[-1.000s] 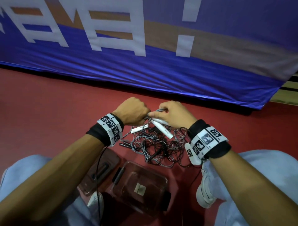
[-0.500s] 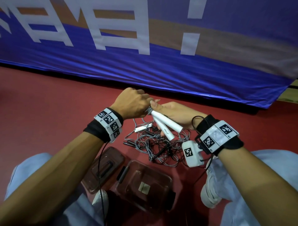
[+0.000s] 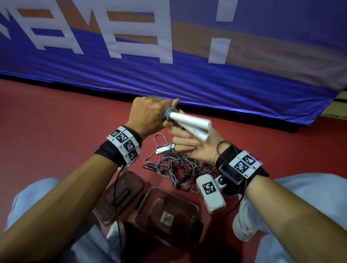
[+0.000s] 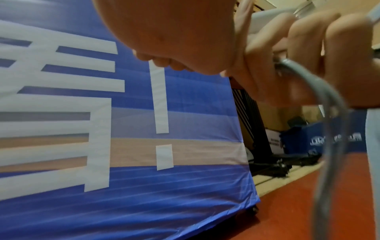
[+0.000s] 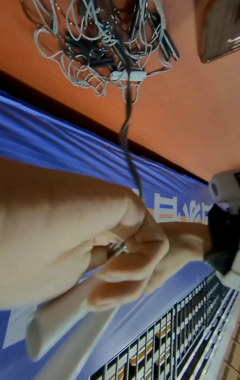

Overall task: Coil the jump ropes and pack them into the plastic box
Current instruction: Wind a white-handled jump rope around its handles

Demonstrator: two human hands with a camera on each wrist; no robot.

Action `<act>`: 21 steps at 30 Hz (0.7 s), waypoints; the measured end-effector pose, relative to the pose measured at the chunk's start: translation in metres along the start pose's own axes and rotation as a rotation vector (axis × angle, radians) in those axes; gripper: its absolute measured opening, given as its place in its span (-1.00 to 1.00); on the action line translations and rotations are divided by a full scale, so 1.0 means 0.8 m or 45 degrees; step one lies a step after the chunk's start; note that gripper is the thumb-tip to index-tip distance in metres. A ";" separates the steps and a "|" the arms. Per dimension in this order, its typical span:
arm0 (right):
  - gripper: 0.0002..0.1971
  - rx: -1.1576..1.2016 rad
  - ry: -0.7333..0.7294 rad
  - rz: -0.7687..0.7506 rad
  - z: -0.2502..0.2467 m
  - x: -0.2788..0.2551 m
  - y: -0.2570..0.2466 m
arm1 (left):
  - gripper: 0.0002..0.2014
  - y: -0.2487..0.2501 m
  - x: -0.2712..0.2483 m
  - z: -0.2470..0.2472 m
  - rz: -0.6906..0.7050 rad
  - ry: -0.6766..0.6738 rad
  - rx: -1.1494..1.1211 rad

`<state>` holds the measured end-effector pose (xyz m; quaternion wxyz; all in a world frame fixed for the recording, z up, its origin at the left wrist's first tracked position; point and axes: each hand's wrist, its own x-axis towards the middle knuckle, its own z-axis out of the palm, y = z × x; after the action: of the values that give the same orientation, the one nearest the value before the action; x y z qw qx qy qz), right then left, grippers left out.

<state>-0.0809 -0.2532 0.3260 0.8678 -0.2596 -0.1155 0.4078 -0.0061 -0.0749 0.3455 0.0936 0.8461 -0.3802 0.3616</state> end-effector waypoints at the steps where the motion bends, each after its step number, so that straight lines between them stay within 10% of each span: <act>1: -0.63 0.017 0.021 -0.032 0.001 0.004 0.005 | -0.58 0.001 0.002 -0.002 -0.124 -0.005 0.017; 5: -0.50 -0.235 0.320 -0.070 0.002 0.026 0.021 | -0.61 0.007 0.011 -0.005 -0.565 -0.258 0.234; 9: -0.56 -0.791 0.634 0.011 0.007 0.030 0.028 | -0.80 0.004 0.002 0.001 -0.641 -0.666 0.370; 14: -0.55 -2.233 0.929 0.017 0.002 0.014 0.021 | -0.74 0.019 -0.030 0.033 -0.389 -1.122 0.428; 21: -0.50 -2.627 1.190 -0.138 -0.013 -0.013 -0.021 | -0.72 0.035 -0.022 0.032 0.038 -1.063 0.372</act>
<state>-0.0720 -0.2740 0.3267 0.2140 -0.9725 -0.0722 -0.0570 -0.0199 -0.0951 0.3122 -0.1941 0.9184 -0.3425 0.0400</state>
